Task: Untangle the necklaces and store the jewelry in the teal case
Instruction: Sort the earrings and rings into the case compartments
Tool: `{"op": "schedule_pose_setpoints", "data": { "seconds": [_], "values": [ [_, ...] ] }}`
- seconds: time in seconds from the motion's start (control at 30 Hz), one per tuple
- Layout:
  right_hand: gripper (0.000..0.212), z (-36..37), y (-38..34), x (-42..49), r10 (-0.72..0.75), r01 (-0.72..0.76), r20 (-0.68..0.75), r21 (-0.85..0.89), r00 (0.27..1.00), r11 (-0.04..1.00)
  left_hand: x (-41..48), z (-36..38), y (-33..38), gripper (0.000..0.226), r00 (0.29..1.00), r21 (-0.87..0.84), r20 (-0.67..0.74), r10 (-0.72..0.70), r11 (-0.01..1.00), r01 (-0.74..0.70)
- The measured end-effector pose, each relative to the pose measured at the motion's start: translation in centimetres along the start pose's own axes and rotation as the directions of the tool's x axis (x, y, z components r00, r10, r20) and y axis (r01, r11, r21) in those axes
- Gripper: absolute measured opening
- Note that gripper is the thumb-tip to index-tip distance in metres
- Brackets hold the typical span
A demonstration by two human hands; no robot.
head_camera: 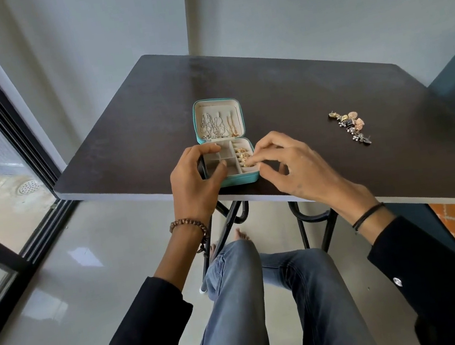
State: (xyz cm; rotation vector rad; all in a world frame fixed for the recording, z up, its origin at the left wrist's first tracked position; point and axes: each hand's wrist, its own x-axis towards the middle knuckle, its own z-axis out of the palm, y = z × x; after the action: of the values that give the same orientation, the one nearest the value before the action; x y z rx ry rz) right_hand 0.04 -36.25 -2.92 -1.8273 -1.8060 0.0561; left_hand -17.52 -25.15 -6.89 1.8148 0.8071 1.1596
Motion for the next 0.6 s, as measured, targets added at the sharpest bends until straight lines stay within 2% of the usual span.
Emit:
{"op": "schedule_pose_setpoints", "data": {
  "seconds": [0.4,0.5,0.6],
  "values": [
    [0.019,0.4,0.1,-0.3,0.078,-0.067,-0.073,0.142,0.994,0.988,-0.2,-0.3,0.5,0.024,0.999,0.037,0.021,-0.042,0.998,0.042],
    [0.018,0.4,0.0,-0.2,0.08,-0.065,-0.089,0.162,0.993,0.985,-0.2,-0.4,1.6,0.02,1.0,0.114,0.015,-0.021,0.993,0.019],
    [0.017,0.2,0.0,0.0,0.083,-0.061,-0.11,0.187,0.99,0.98,0.2,0.0,2.8,0.015,0.997,0.246,-0.001,0.073,0.967,-0.07]
  ]
}}
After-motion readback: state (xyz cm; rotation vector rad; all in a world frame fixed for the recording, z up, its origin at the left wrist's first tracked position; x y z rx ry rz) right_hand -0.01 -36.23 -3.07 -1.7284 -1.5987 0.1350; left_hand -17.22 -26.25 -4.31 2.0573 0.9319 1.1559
